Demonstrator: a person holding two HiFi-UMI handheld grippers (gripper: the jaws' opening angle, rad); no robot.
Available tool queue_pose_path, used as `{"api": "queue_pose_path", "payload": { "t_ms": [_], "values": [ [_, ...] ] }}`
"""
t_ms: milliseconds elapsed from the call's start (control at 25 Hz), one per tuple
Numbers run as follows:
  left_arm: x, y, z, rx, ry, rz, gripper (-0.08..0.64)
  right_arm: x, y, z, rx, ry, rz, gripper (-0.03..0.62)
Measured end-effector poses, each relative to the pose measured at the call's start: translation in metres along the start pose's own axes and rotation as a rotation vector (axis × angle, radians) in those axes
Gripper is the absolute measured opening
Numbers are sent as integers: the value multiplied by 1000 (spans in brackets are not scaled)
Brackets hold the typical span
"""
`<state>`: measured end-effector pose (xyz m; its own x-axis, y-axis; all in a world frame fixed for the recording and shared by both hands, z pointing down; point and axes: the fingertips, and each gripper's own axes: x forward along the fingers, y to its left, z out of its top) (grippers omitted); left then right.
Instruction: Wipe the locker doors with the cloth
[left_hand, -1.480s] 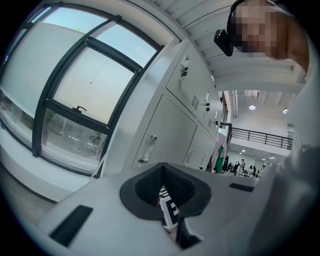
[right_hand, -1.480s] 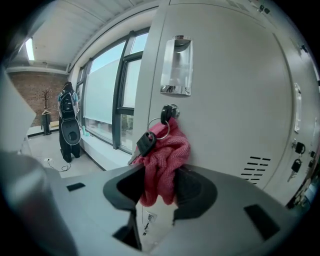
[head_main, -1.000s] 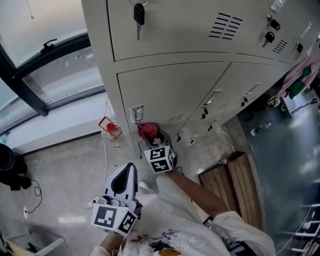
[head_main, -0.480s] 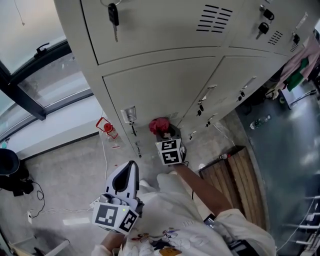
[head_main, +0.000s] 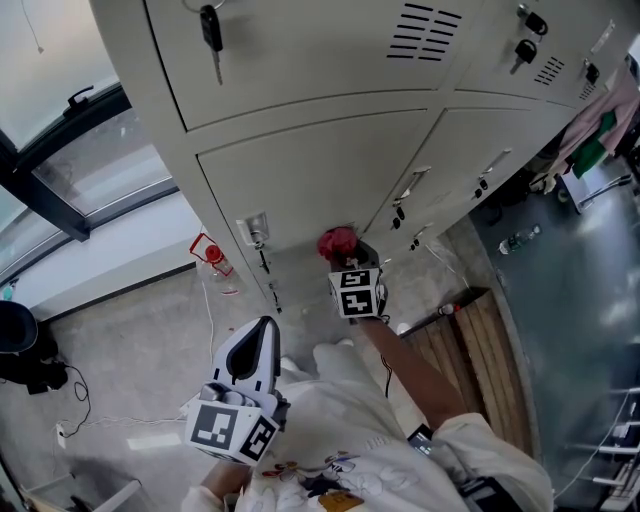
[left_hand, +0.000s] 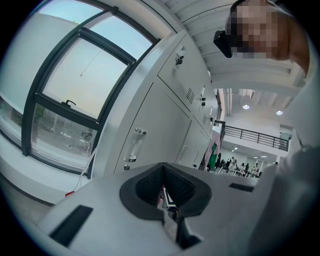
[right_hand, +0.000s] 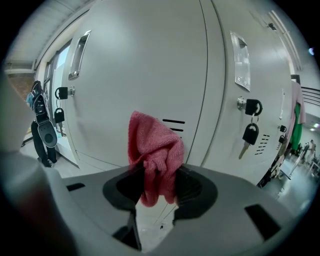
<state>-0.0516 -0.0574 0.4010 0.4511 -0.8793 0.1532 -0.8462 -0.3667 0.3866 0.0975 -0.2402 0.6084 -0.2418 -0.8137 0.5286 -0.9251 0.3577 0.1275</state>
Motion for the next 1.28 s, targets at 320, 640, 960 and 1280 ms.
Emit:
{"api": "queue_pose_path", "payload": {
  "t_ms": [320,640,960,1280],
  "values": [
    [0,3,3,4,-4,-3,3,1,-17,-7,-4,7,-35,160],
    [-4,14,3,-5,-7,9,3,-39,-17,15,18,-101,-13,152],
    [-7,19,1,-15,-7,15,3,-115,-5,80,9,-315,18,140],
    [-11,19,-3,-8,-2,21,3,-163,9,97,56,-406,84,140]
  ]
}}
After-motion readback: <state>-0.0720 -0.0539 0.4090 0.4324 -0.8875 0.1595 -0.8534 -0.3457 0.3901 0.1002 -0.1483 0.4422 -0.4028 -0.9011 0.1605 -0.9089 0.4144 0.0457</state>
